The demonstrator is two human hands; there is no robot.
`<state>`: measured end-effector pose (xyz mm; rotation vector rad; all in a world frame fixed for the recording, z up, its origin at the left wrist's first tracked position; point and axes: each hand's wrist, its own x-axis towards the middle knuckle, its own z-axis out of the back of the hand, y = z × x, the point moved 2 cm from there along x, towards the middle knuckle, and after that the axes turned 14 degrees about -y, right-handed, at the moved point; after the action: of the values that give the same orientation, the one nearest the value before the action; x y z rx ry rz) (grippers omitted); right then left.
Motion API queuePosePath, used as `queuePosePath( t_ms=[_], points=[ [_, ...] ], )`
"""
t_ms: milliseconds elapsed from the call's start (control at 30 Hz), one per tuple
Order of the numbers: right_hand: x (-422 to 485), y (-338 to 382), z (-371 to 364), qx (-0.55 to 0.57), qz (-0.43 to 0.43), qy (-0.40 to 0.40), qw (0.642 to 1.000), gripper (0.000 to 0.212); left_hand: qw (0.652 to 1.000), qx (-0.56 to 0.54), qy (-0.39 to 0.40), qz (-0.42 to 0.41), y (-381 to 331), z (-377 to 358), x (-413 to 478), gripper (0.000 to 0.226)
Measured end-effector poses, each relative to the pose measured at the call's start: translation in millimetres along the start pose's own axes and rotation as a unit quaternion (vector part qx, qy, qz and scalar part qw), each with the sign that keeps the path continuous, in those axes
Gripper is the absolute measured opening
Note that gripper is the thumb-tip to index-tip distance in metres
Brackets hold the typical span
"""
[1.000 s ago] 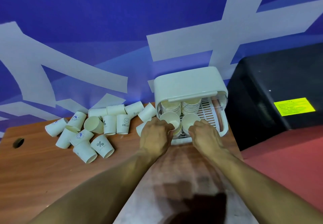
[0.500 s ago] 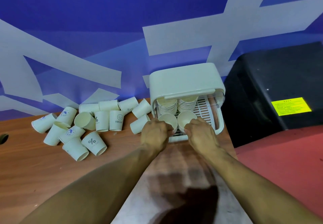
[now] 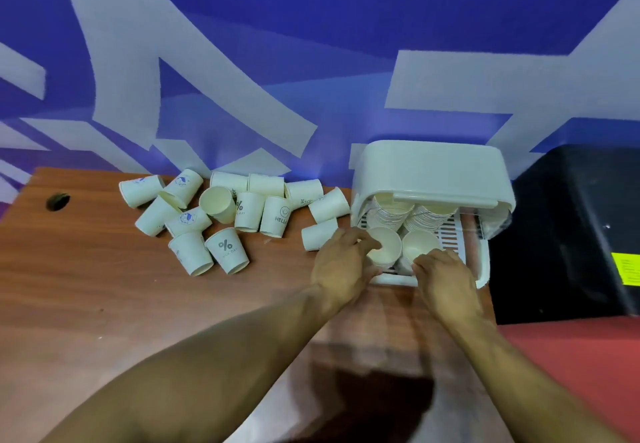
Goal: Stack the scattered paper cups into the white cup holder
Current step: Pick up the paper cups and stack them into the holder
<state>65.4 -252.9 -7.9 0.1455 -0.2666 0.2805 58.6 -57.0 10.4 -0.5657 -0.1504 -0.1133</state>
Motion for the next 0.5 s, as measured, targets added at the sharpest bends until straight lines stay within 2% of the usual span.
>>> queuePosePath(
  t_ms=[100,200,300,500],
  points=[
    [-2,3,3,0.028,-0.035,-0.020,0.999,0.011,1.000,-0.002,-0.010,0.024,29,20,-10,0.038],
    [-1,18,16,0.066,-0.067,-0.099,0.991,0.022,0.996,-0.006,-0.050,0.076,66,42,-25,0.037],
    [7,55,24,0.114,-0.034,-0.132,0.984,0.028,0.990,0.004,-0.079,0.115,101,64,-40,0.031],
    [28,145,14,0.176,0.036,-0.112,0.977,0.024,0.963,-0.003,-0.104,0.247,164,94,-72,0.030]
  ],
)
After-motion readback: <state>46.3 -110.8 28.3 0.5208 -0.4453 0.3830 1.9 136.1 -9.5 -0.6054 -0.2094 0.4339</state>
